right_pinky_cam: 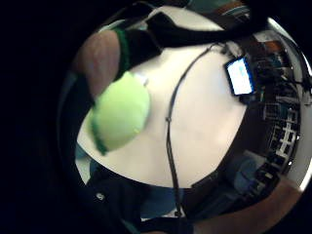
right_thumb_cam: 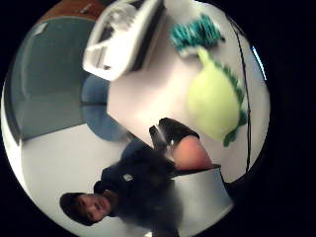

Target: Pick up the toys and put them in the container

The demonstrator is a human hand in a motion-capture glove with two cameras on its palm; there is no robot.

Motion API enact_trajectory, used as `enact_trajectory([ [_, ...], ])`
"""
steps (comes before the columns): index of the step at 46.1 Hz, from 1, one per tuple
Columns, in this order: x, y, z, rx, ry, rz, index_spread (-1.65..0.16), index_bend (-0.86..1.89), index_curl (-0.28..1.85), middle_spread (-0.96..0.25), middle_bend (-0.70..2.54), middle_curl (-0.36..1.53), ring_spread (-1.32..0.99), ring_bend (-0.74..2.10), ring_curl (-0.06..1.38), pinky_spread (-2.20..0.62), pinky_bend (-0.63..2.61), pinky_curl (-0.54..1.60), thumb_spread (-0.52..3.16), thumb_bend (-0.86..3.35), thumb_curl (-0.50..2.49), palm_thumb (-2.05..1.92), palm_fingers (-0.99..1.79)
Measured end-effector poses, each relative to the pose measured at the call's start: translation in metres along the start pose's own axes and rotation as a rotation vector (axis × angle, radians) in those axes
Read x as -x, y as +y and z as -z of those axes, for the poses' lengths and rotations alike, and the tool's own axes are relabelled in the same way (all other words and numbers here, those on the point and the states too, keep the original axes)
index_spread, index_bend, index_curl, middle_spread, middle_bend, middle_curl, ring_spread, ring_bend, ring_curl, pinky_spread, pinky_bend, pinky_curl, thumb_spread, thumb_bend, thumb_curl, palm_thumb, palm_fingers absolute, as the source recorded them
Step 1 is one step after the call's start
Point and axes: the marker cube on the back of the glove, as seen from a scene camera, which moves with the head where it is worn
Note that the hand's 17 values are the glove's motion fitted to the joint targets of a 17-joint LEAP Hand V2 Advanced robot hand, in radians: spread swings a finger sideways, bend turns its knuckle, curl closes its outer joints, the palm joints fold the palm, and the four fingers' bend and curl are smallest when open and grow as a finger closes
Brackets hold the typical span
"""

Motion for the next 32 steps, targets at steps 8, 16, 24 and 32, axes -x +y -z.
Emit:
enact_trajectory([
  [8,-0.006,-0.008,-0.07,0.013,0.032,0.027,-0.3,0.09,0.29,0.03,0.07,0.16,0.06,0.36,0.38,0.04,1.23,0.38,1.24,0.01,0.4,0.23,-0.02],
  [16,0.009,-0.025,-0.07,-0.231,0.087,0.086,-0.3,0.12,0.26,-0.05,0.32,0.22,-0.11,0.83,0.44,-0.18,1.12,0.31,1.28,0.17,0.49,0.56,0.74],
  [24,0.022,-0.031,-0.055,-0.243,0.035,0.112,-0.35,0.35,0.38,-0.16,0.6,0.34,-0.26,0.98,0.56,-0.33,0.99,0.33,0.92,0.21,0.65,0.75,1.09],
  [32,0.048,-0.019,-0.003,-0.278,-0.06,0.128,-0.39,0.54,0.52,-0.21,0.78,0.44,-0.34,1.06,0.65,-0.38,1.0,0.38,0.66,0.23,0.75,0.79,1.1],
])
